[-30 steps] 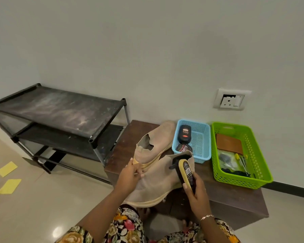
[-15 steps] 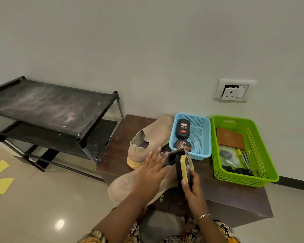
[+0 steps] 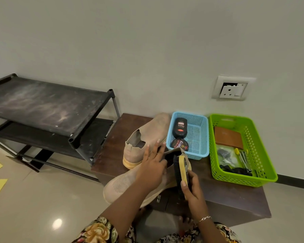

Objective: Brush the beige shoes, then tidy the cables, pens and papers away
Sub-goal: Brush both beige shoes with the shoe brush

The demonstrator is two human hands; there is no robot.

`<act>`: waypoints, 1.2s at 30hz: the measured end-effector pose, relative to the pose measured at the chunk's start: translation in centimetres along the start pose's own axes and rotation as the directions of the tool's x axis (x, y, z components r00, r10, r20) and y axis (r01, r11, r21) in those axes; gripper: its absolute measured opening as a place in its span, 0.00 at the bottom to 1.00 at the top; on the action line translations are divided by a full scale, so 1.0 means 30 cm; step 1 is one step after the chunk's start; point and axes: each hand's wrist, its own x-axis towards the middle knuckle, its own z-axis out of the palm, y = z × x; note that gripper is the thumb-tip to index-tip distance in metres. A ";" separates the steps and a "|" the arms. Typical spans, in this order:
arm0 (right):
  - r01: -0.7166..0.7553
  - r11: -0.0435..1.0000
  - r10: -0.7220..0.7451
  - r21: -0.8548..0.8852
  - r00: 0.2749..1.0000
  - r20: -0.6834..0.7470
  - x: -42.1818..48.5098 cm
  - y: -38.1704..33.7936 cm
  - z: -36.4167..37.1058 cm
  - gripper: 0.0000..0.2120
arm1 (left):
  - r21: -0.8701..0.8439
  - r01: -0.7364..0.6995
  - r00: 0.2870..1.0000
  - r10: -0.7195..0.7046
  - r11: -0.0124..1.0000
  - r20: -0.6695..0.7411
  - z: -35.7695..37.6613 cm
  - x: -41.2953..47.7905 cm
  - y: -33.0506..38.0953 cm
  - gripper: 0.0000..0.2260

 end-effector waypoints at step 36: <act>-0.044 0.992 0.047 -0.121 0.999 0.027 -0.021 -0.014 -0.030 0.22 | -0.136 -0.009 0.874 0.074 0.991 0.480 -0.153 0.012 -0.058 0.16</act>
